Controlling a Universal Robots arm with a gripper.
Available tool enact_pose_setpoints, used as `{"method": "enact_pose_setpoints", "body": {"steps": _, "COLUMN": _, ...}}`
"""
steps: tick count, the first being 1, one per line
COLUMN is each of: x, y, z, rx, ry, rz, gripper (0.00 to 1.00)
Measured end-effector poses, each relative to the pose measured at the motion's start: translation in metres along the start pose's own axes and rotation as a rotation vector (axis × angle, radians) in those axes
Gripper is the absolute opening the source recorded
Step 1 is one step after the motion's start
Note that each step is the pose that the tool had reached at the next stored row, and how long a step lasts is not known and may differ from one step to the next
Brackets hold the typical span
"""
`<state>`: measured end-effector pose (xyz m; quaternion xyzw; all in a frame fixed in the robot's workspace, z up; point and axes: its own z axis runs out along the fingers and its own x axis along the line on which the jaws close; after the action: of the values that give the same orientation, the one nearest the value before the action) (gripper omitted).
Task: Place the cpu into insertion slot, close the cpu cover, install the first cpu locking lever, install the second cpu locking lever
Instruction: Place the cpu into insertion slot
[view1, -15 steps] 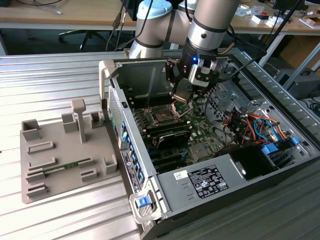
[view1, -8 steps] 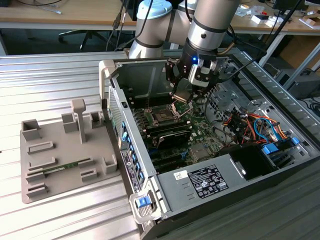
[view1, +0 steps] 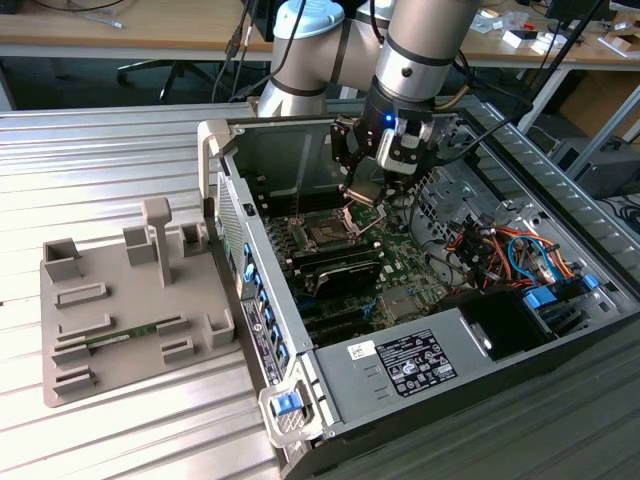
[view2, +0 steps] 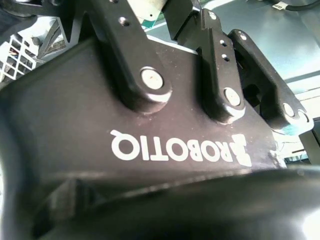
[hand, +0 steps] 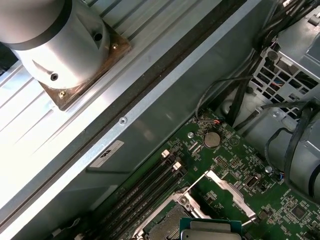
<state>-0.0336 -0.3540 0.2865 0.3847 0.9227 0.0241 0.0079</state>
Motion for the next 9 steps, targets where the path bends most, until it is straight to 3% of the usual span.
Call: {"method": "enact_pose_setpoints", "body": {"steps": 9, "x": 0.0000, "y": 0.0000, "z": 0.0004, "rx": 0.0000, "ry": -0.0003, "rz": 0.007, "gripper": 0.55}}
